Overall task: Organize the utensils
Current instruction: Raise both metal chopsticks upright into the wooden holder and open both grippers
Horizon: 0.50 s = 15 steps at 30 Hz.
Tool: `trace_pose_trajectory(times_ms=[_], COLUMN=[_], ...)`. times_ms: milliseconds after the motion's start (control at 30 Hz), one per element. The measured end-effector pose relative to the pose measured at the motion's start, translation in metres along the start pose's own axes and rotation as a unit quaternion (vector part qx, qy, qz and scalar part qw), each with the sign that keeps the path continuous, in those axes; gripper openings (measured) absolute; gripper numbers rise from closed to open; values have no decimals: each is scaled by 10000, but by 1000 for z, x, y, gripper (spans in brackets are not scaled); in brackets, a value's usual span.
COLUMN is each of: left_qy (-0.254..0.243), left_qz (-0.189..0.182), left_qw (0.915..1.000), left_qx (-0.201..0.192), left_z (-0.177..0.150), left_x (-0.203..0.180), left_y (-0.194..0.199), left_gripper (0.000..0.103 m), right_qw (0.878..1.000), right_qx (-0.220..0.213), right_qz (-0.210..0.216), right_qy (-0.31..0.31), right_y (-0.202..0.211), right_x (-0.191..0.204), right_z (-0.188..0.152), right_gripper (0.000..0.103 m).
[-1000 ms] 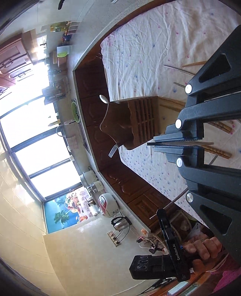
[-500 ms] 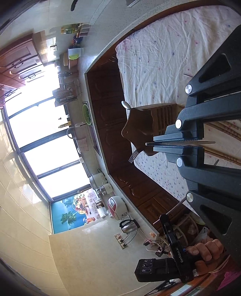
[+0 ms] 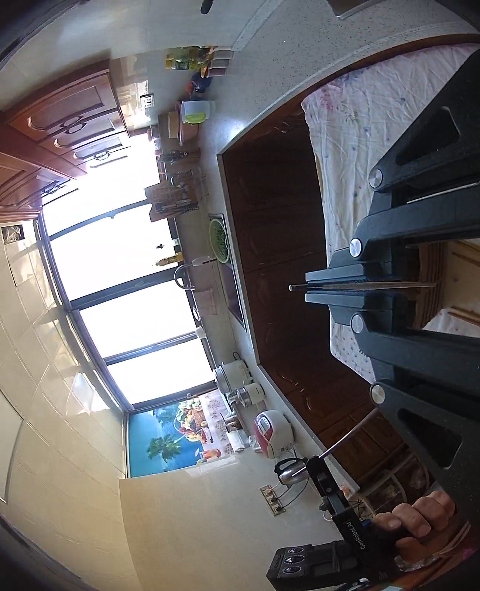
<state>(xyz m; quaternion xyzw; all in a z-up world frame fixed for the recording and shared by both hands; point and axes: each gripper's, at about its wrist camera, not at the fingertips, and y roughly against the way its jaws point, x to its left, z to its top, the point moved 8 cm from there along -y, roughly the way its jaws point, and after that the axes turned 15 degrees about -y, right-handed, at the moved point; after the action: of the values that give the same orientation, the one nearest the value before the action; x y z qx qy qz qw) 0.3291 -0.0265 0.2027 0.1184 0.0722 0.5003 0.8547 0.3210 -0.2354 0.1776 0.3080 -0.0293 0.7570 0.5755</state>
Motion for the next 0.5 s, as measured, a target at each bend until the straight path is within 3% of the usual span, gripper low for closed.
trace_pose_trajectory(times_ms=[167,500], left_qy=[252,580], left_qz=[192,468], left_qw=[9994,9953], left_qx=[104,622], left_z=[-10,-98], left_x=[24,39], left_y=[-43,-86], left_gripper=[4,4], right_qw=[9998,9957], right_qx=[67,520], right_qz=[-125,-389], right_qy=[-144,-660], right_y=[-40,-94], right_x=[-18,-78], right_z=[5,-53], right_gripper=[3,3])
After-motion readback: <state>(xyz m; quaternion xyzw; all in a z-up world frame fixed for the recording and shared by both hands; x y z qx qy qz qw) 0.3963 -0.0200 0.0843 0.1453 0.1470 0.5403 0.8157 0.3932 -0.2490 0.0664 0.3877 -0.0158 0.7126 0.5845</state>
